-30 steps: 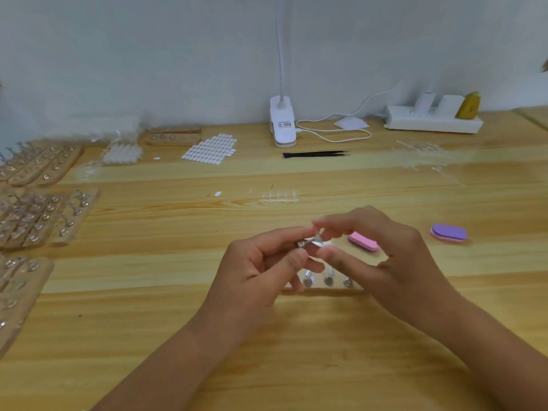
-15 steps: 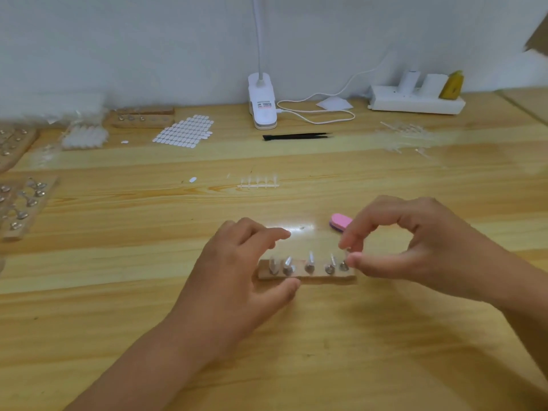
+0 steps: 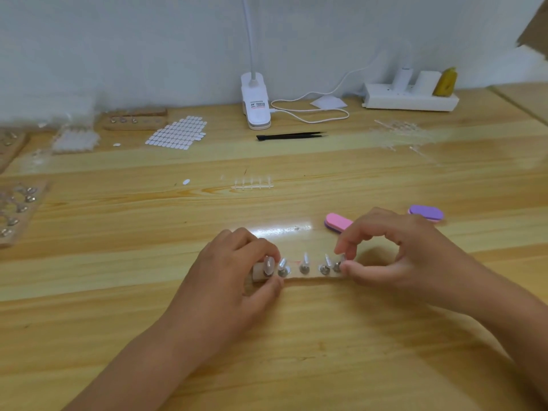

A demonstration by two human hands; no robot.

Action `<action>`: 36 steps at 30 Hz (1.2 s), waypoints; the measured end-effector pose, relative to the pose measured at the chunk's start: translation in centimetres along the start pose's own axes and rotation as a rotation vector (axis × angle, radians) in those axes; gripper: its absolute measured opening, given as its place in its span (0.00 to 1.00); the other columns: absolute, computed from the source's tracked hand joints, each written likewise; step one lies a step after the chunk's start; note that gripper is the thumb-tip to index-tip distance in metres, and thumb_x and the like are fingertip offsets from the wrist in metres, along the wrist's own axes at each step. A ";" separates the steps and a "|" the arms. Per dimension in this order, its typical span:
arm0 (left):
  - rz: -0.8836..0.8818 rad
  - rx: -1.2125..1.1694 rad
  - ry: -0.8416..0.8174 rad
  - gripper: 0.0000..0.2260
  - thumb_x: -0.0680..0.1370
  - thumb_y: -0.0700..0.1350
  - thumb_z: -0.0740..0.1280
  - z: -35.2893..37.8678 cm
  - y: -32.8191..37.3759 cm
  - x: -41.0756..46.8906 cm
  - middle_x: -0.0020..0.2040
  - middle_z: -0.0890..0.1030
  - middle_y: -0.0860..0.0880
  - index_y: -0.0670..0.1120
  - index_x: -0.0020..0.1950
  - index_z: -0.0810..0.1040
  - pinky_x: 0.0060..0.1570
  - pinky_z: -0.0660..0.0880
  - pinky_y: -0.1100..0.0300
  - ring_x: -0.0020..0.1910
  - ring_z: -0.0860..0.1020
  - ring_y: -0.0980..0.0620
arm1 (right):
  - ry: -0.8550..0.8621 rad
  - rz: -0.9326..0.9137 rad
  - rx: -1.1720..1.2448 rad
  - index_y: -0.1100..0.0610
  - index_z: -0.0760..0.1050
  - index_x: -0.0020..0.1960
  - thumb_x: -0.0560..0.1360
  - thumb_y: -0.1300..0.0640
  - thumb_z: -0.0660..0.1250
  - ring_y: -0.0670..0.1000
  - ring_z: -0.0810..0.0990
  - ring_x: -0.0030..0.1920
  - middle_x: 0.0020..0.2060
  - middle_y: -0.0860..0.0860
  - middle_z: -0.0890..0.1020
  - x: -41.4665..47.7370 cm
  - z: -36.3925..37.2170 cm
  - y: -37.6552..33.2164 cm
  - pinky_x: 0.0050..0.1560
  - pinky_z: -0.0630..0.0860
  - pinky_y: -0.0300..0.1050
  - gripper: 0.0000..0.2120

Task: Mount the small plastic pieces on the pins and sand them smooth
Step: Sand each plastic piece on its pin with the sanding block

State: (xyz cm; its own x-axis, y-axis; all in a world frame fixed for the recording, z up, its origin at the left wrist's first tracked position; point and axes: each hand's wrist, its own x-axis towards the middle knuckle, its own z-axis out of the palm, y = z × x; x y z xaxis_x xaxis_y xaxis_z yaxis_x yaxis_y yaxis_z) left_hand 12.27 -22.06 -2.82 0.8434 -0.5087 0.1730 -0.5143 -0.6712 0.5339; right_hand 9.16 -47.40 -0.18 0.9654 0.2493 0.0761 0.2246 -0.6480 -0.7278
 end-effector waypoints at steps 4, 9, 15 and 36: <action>0.007 -0.016 0.014 0.06 0.74 0.51 0.71 0.1 -0.2 0.0 0.47 0.74 0.62 0.58 0.50 0.79 0.48 0.69 0.63 0.51 0.71 0.57 | -0.021 0.008 -0.019 0.44 0.81 0.44 0.68 0.49 0.74 0.47 0.77 0.53 0.42 0.41 0.83 0.1 -0.1 0.1 0.53 0.70 0.36 0.05; 0.011 -0.021 0.021 0.06 0.73 0.52 0.70 0.2 -0.4 0.1 0.46 0.75 0.62 0.59 0.49 0.79 0.47 0.68 0.65 0.50 0.72 0.58 | -0.039 0.001 -0.022 0.43 0.80 0.43 0.69 0.51 0.75 0.44 0.77 0.55 0.43 0.41 0.83 -0.1 -0.5 0.1 0.52 0.67 0.30 0.06; 0.014 -0.018 0.019 0.07 0.74 0.49 0.72 0.2 -0.3 0.0 0.46 0.74 0.62 0.57 0.51 0.79 0.47 0.68 0.65 0.50 0.71 0.58 | -0.045 -0.022 -0.057 0.42 0.79 0.45 0.70 0.52 0.74 0.42 0.77 0.56 0.44 0.41 0.82 0.0 -0.3 0.2 0.52 0.67 0.29 0.07; -0.017 -0.055 -0.007 0.07 0.74 0.50 0.71 0.3 -0.5 0.0 0.47 0.75 0.61 0.58 0.52 0.80 0.48 0.66 0.68 0.51 0.71 0.58 | 0.045 -0.162 -0.165 0.46 0.82 0.49 0.72 0.63 0.77 0.39 0.80 0.50 0.44 0.38 0.81 -0.3 1.0 2.0 0.50 0.72 0.32 0.13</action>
State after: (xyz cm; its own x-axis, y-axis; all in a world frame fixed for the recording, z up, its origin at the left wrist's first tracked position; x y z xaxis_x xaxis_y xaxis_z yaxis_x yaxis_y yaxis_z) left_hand 12.47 -21.94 -3.34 0.8506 -0.5014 0.1581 -0.4906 -0.6488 0.5817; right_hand 9.23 -48.02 -2.37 0.9192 0.3292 0.2160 0.3919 -0.7118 -0.5829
